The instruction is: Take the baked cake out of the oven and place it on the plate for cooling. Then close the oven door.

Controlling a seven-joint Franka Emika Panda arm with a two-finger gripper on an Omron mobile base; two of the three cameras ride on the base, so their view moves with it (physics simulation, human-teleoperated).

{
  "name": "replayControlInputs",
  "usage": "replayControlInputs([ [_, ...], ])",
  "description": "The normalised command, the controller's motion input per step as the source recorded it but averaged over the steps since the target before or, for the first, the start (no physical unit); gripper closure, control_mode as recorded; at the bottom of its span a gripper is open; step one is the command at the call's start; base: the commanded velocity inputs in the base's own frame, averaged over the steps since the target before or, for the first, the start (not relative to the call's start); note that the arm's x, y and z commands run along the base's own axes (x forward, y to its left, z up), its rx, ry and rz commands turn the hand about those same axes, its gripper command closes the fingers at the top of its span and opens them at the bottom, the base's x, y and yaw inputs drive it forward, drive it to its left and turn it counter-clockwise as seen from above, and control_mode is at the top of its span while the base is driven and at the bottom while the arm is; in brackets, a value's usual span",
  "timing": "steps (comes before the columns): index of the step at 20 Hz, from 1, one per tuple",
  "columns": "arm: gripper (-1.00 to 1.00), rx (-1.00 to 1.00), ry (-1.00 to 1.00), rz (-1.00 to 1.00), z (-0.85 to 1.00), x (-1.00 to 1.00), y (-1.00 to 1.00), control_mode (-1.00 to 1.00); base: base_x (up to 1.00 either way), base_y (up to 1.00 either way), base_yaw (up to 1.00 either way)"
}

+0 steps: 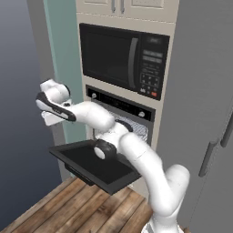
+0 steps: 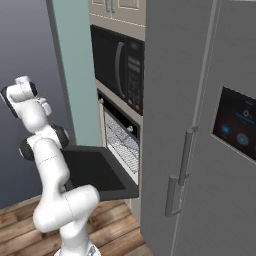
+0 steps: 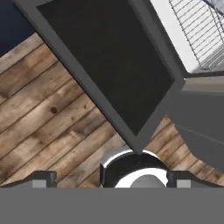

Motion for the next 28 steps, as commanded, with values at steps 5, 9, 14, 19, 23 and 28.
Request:
replayControlInputs([
  [5,-1.0,0.09,0.74,0.24,0.07,-0.88,-0.21,-1.0,0.0,0.0,0.0],
  [9,-1.0,0.14,0.82,0.23,0.09,-1.0,-0.33,-1.0,0.0,0.0,0.0],
  [14,-1.0,0.22,0.37,0.02,0.65,-1.0,-0.61,-1.0,0.0,0.0,0.0],
  [19,-1.0,0.18,-0.39,0.0,0.62,-1.0,-0.6,-1.0,0.0,0.0,0.0],
  [23,-1.0,0.02,-0.37,0.0,0.06,-1.0,-0.69,-1.0,0.0,0.0,0.0],
  [28,-1.0,-0.06,-0.65,-0.03,-0.27,-1.0,-0.25,-1.0,0.0,0.0,0.0],
])
